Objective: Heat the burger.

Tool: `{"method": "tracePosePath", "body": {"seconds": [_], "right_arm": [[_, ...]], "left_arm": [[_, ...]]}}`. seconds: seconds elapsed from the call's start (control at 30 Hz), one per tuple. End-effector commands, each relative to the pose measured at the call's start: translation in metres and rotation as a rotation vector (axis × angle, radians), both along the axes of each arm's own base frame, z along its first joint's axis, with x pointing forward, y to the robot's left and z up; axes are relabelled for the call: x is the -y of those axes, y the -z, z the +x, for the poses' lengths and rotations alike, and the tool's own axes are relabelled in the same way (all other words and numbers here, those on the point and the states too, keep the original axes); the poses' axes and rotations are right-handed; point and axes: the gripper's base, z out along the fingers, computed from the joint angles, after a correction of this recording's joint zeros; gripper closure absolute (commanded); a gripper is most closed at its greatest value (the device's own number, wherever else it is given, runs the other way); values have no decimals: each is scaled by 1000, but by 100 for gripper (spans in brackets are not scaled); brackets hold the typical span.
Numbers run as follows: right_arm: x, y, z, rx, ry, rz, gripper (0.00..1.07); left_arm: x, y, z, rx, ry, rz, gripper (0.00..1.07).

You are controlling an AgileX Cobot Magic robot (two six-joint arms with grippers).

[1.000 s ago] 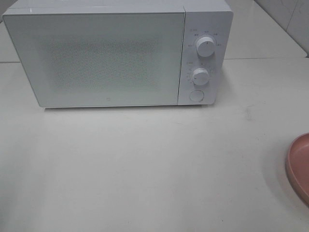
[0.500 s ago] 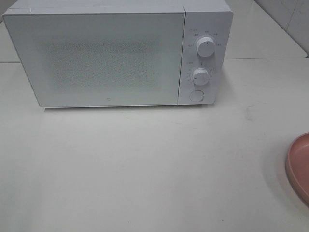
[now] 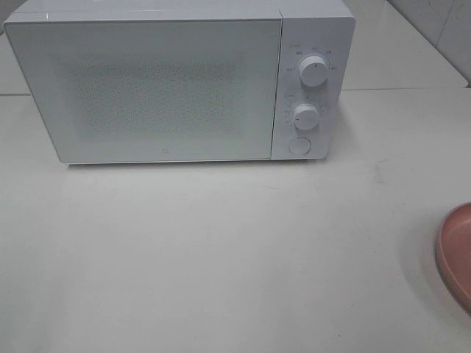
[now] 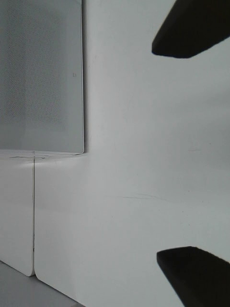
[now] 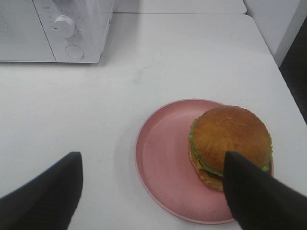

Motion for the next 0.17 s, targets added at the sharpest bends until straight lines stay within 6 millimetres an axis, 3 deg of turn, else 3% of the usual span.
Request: {"method": "tracePosePath", "body": {"seconds": [0.03, 0.17], "right_arm": [[0, 0, -2, 22, 0, -6, 31], [0, 0, -2, 22, 0, -6, 31]], "left_arm": [[0, 1, -3, 27, -2, -3, 7], [0, 1, -3, 27, -2, -3, 7]]}}
